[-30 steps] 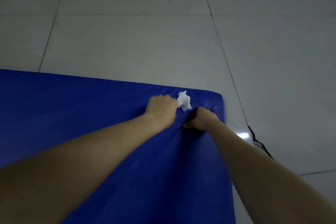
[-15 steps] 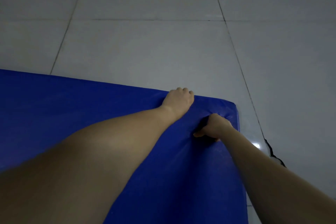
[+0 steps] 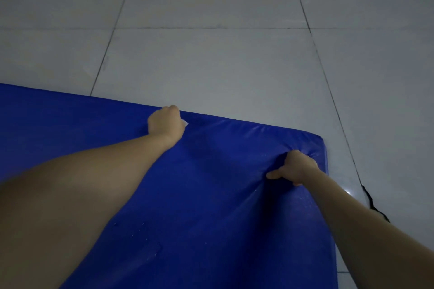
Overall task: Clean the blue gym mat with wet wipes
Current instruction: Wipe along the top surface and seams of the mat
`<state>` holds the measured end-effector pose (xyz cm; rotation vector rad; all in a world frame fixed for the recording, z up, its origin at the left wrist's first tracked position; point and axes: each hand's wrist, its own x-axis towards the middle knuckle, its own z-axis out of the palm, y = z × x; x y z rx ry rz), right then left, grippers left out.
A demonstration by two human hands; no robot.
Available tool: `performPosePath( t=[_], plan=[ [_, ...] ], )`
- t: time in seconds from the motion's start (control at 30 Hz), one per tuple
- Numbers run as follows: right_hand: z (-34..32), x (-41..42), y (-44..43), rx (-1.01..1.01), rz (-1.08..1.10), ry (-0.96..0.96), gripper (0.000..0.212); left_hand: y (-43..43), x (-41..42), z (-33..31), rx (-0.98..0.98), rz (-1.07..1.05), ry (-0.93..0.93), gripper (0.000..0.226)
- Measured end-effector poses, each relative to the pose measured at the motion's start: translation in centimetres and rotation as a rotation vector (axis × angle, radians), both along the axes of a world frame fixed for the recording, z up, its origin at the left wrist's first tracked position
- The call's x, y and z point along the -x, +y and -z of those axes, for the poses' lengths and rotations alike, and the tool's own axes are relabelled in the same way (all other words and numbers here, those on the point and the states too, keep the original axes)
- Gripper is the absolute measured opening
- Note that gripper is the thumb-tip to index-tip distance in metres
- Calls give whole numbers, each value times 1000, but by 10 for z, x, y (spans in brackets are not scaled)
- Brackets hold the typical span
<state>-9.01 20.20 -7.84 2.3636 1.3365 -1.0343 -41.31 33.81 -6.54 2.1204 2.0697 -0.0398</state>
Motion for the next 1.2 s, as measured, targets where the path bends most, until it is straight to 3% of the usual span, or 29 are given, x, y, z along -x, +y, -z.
performPosePath(
  t=[0.1,0.27,0.37,0.43,0.5,0.67,0.87,1.03,1.2],
  plan=[
    [0,0,-1,-18,-8,-4,62,-15,-41,-6,78,-71,-232,17],
    [-2,1,0,-8,-21,8,55,-70,-134,-9,261,118,-494,7],
    [-4,2,1,17,-3,17,52,-98,-166,-3,218,408,-431,9],
    [-4,2,2,21,5,19,50,-98,-163,3,100,645,-255,4],
    [-3,2,3,15,15,9,54,-86,-145,10,29,733,-155,12],
    [-3,0,3,16,30,15,63,-59,-62,10,-1,464,-300,12],
    [-2,1,1,0,13,-9,62,-43,57,9,-3,33,-251,14],
    [-3,2,0,-4,11,-14,61,-47,5,8,47,-140,-379,13],
    [-3,1,0,-5,-20,-17,60,-96,-108,10,138,97,-544,15]
  ],
)
